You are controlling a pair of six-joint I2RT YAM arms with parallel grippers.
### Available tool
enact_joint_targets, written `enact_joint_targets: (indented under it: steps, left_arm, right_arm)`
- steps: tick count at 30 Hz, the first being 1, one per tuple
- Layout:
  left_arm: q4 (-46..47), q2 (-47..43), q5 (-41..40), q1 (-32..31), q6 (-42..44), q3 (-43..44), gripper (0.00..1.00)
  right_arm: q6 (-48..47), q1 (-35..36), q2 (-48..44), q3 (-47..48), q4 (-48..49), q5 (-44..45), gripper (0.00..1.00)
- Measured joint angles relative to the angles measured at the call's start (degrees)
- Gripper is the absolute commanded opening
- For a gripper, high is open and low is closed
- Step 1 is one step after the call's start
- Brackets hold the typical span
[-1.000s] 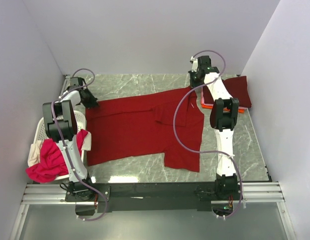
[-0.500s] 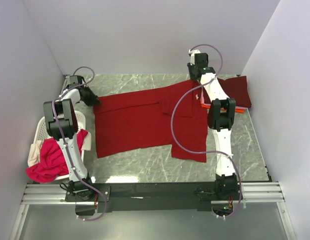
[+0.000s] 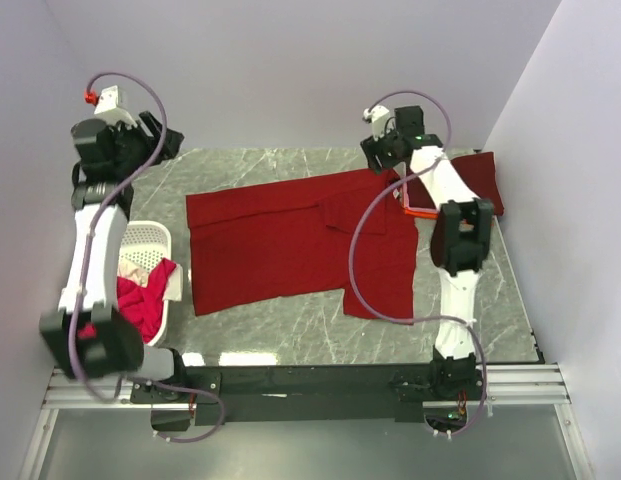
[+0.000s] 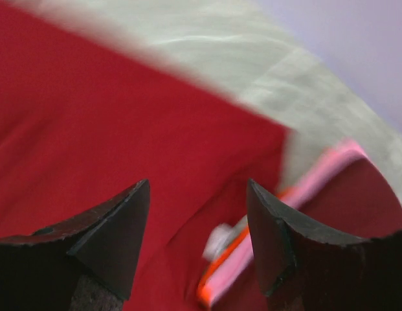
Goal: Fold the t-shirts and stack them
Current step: Fold the tshirt
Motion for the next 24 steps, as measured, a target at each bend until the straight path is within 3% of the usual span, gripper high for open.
enact_joint_targets:
  steps: [3,4,10,11,17,24]
  left_arm:
    - [-0.2,-7.3,2.9,-2.2,3.7,-5.3,0.63]
    - [-1.6,-8.9,2.3,-4.1,4.7,-6.8,0.6]
    - [-18.2,-9.9,-8.9,-20.9,2.4,-16.4,0.49]
    - [-20.7,-10.2,-10.8,-22.8,1.2,-18.0,0.45]
    - [-34.4,-20.2,-25.0,-34.9,-18.0,-31.9,0.49]
    - [-39.6,-27.7,-39.5,-40.0,-46.7,-42.8,0.47]
  right_arm:
    - [-14.2,0.0,-12.8,-12.5,-7.7,-16.0,0.67]
    - [-23.4,0.1,-18.7,-18.5,-11.3,-22.3,0.67]
    - [-54.3,0.7,-37.3,-43.1,-28.1,-34.9,0.68]
    - [-56.7,0.7,-38.4,-46.2,-28.7,-35.2,0.68]
    - [-62.6,0.7,-45.2,-65.0,-28.7,-34.0,0.68]
    - [-61.7,0.6,-49.8,-67.9,-25.3,-34.1,0.67]
